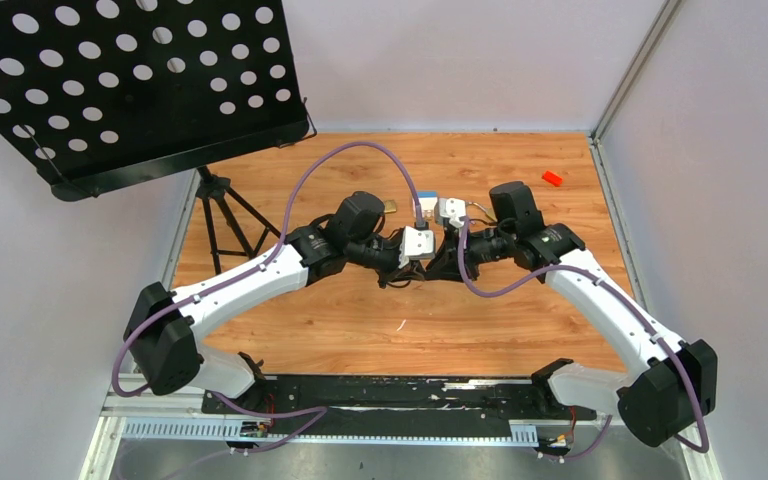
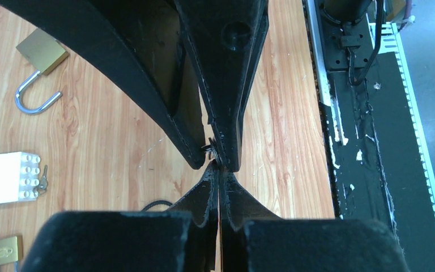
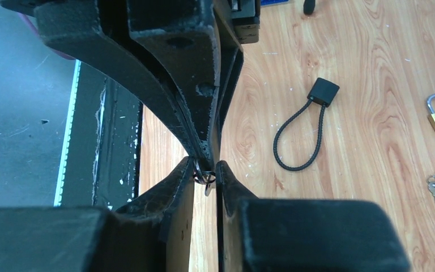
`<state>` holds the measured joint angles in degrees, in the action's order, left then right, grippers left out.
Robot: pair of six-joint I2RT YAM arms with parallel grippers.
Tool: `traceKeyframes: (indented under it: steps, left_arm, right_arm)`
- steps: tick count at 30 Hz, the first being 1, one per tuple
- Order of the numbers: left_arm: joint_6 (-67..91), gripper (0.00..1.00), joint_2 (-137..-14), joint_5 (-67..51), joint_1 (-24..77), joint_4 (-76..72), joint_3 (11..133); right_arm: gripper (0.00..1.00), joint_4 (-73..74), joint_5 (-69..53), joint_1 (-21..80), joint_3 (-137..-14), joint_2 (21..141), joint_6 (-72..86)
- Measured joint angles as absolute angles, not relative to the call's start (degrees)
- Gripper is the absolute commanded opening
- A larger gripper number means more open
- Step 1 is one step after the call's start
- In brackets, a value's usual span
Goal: Unlock with the key
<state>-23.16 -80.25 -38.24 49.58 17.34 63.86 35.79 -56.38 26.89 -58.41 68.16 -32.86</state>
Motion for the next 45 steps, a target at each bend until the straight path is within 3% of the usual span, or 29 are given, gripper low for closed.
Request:
traceKeyframes:
  steps: [11,22,38,45]
  left_arm:
    - [-23.3,0.00,-80.2,-37.9,49.6,17.4,63.7]
    - [-23.3,0.00,-80.2,-37.9,49.6,17.6,63.7]
    - [-24.9,0.00,-80.2,-35.4,49.8,18.2,63.7]
    - [-24.8,0.00,-80.0,-34.8,49.8,18.1,63.7]
  right_arm:
    - [0.19,36.9,-51.2,27.1,-58.4,67.2,-34.5]
    - [0.13,38.3,-50.0,27.1,-58.4,67.2,-35.5]
    - [0.20,40.6,-47.5,27.1,-58.3,67.2,-38.5]
    - [0.35,40.6,-47.5,27.1,-56.9,67.2,-39.2]
